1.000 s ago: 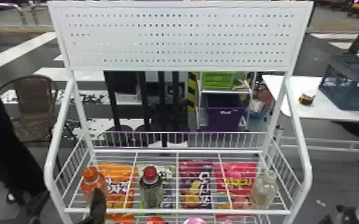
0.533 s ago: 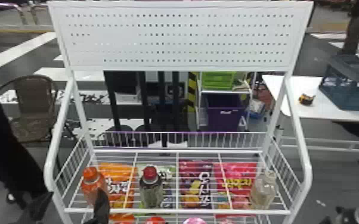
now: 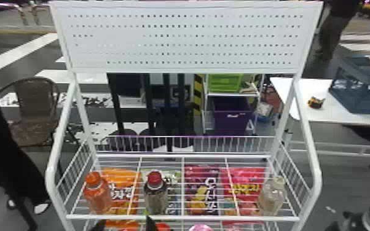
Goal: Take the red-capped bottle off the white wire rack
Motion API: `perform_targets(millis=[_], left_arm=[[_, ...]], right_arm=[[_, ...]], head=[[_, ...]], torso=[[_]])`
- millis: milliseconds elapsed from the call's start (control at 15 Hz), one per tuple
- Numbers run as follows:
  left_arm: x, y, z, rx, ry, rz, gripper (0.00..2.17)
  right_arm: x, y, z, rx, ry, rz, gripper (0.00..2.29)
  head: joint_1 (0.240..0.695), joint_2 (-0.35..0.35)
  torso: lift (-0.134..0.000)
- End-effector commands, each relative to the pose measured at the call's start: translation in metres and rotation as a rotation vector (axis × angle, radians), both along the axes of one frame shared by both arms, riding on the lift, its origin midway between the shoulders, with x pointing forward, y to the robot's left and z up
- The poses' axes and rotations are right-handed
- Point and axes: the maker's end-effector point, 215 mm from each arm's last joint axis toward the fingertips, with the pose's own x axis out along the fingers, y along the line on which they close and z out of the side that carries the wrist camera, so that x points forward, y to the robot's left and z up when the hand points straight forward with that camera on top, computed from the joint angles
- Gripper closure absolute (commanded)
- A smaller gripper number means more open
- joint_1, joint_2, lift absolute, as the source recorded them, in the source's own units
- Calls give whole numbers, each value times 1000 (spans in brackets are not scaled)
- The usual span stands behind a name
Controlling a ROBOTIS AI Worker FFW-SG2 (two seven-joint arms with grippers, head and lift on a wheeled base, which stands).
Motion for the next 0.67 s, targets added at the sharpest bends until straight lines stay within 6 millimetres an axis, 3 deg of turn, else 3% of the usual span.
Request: perform_targets(millis=[0, 267, 600], left_arm=[[9, -40, -26, 5, 26, -62, 87], [38, -59, -41, 30, 38, -82, 83], [68, -56, -58, 80, 64, -69, 87]], right_arm=[[0, 0, -3, 1, 6, -1, 1217], [-1, 0, -1, 9, 4, -1, 1217], [-2, -1, -6, 11, 11, -3, 1217]], head=[[499, 0], [499, 0], [499, 0]], torso=[[0], [0], [0]])
